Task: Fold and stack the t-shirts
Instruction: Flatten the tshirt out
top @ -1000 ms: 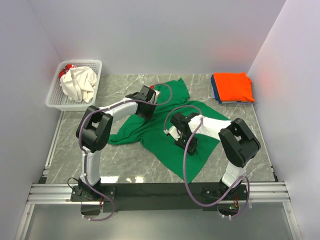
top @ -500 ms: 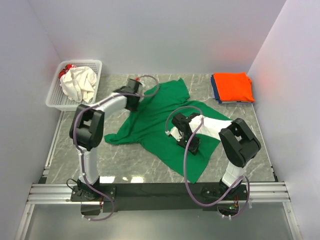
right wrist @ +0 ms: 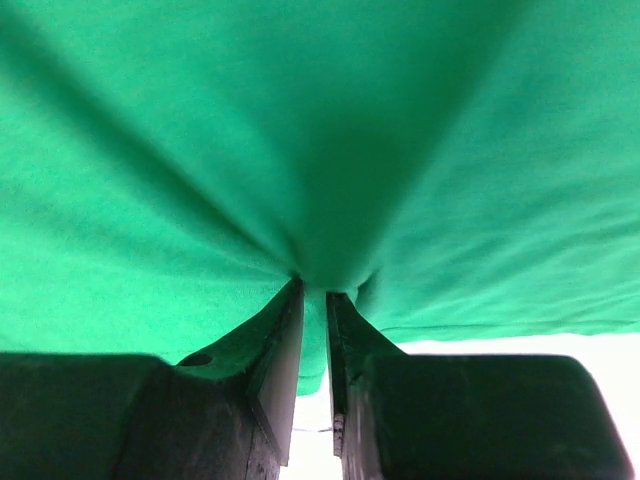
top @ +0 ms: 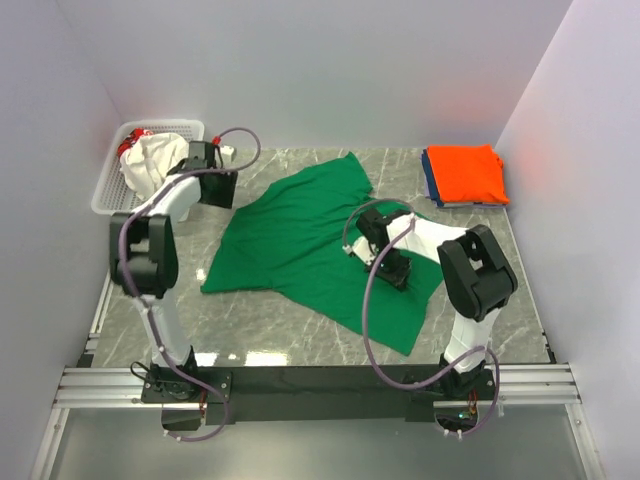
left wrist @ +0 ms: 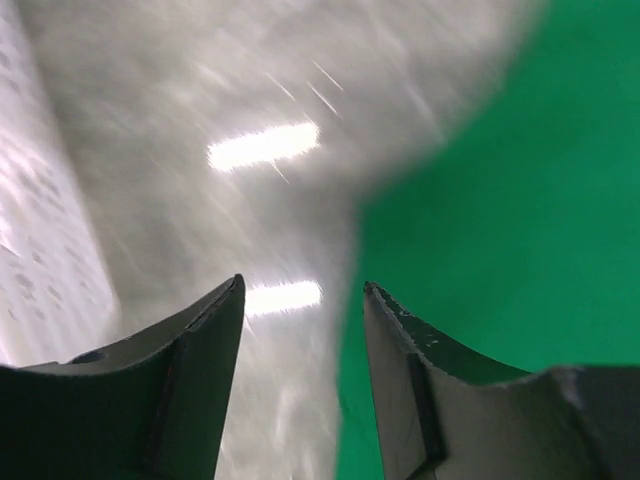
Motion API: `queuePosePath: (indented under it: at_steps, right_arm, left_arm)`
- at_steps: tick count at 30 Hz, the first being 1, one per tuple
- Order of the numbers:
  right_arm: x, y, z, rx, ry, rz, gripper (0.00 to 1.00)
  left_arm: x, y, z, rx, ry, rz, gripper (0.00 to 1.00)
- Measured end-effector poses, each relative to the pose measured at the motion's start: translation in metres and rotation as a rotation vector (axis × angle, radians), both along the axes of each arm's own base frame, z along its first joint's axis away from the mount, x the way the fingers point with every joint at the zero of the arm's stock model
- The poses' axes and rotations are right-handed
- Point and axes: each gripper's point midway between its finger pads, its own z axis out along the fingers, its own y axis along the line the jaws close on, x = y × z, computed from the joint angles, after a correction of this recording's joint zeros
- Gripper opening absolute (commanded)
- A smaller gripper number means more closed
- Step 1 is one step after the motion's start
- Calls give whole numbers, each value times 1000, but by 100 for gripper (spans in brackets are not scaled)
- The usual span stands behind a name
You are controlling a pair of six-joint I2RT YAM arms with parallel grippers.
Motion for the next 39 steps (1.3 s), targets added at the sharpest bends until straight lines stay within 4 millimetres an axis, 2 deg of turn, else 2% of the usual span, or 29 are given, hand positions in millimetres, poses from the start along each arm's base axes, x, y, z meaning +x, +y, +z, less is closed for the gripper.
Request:
queuePosePath:
  at_steps: [1,4,6,8,10,12,17,19,21,24,28,31,33,35,36,39]
  right_arm:
    - [7,-4,0,-7,-5,-6,22]
    - [26,-17,0,-29,-21,-31,22]
    - [37,-24,1,-37,-25,-49,22]
    - [51,-27,1,-35,-32,-67,23]
    - [60,-28,3,-27,-40,-82,24]
    - [64,-25,8,-5,-41,-90,27]
    - [59,-7,27,98,-29,-101,29]
    - [53,-2,36,134,-22,-108,29]
    - [47,2,46,166,-18,-115,29]
    - [40,7,56,200,-13,-127,29]
    - [35,9,59,220,-4,-136,29]
    - [30,8,58,220,9,-141,29]
    - [26,8,56,217,19,-144,29]
    - [25,8,56,219,23,-145,29]
    - [25,8,56,220,24,-145,29]
    - [24,8,55,218,29,-145,29]
  left_arm:
    - [-11,-4,4,-24,8,-34,54]
    - [-59,-21,34,-86,-10,-211,51]
    - [-100,-31,62,-109,-55,-350,50]
    - [-137,-40,82,-108,-106,-479,49]
    - [-164,-46,84,-94,-124,-583,47]
    - [-193,-50,67,-79,-93,-682,47]
    - [-264,-52,-9,-40,108,-871,55]
    - [-279,-54,-24,9,130,-937,58]
    - [-285,-57,-33,68,127,-993,61]
    - [-278,-55,-45,155,112,-1023,61]
    - [-259,-46,-61,244,119,-998,52]
    - [-243,-45,-62,289,96,-980,43]
    - [-233,-43,-62,315,91,-966,28]
    - [-225,-43,-63,325,100,-961,3]
    - [-222,-44,-64,326,113,-968,1]
    - [-220,-50,-55,298,155,-1017,1]
